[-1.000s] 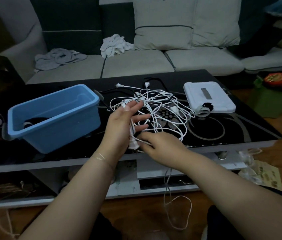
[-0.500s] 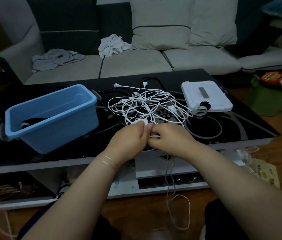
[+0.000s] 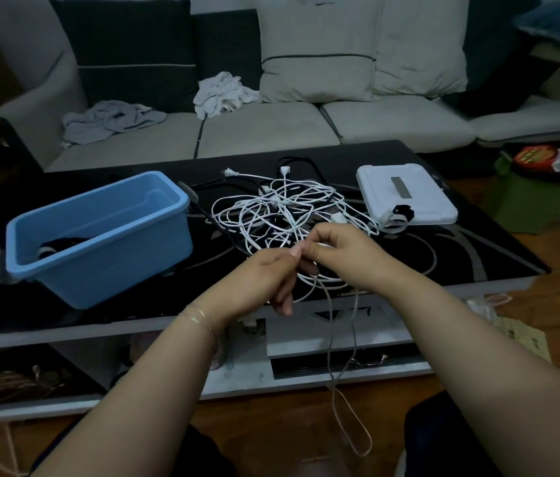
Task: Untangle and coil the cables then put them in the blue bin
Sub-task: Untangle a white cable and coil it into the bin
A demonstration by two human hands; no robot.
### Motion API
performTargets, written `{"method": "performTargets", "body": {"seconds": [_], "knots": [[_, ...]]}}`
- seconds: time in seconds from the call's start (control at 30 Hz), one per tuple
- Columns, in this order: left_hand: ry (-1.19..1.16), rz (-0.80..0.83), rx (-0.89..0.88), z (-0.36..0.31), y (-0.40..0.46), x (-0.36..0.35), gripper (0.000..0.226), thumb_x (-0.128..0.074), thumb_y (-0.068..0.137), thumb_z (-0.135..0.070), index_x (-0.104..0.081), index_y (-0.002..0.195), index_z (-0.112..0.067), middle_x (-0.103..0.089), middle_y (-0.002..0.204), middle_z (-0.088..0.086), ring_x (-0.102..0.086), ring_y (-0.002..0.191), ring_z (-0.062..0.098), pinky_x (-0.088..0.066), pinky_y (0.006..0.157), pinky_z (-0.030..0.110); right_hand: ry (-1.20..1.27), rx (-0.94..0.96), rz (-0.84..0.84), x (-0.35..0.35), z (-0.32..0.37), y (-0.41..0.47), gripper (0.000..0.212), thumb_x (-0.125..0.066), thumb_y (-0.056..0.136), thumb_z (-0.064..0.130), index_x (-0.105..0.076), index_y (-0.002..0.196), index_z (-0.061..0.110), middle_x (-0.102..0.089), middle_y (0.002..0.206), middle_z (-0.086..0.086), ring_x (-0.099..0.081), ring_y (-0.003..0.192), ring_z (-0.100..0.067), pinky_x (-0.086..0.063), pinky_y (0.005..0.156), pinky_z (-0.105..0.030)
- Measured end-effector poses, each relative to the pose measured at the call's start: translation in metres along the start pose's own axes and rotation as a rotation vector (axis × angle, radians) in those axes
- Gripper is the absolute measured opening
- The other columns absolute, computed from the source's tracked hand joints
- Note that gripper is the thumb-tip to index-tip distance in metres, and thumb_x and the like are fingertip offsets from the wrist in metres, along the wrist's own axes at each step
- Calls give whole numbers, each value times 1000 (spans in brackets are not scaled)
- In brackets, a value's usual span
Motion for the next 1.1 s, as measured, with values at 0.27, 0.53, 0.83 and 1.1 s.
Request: {"method": "performTargets", "body": {"seconds": [0.27,0.53,0.83,1.1], "knots": [[-216,121,23,5,-2,8,37,-36,102,-26,-62,107,-1,-71,79,5,-61,55,12,-44,47,19,37,12,35,1,0,0,17,-59,94,25,-58,77,25,-52,63,7,-42,51,2,-35,50,-14],[-756,90,-184,-6,-1,15,46,-37,96,-34,-63,118,-2,-66,122,15,-43,40,4,-34,42,13,162,-54,74,-28,-2,-4,18,-41,102,20,-58,100,19,-45,52,5,-38,41,-4,-31,42,-20],[-883,-232,-127,-5,1,35,71,-21,97,-59,-48,129,-2,-66,125,8,-71,81,13,-55,59,20,-371,3,371,-50,3,-22,49,-48,97,31,-26,140,43,-66,96,-2,-64,87,-21,-52,80,-35],[-518,-345,-147,-3,8,27,102,-26,67,-80,-35,142,-11,-58,136,7,-69,102,14,-58,71,29,-418,40,318,-42,16,-22,24,-50,97,32,-57,119,29,-66,104,3,-62,85,-14,-48,73,-31]]}}
Point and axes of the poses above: each hand's wrist, its own y-axis towards the middle knuckle, its own x-axis out of the back of the hand, z = x × y, the point moved 2 cm from there along y, towards the middle knuckle
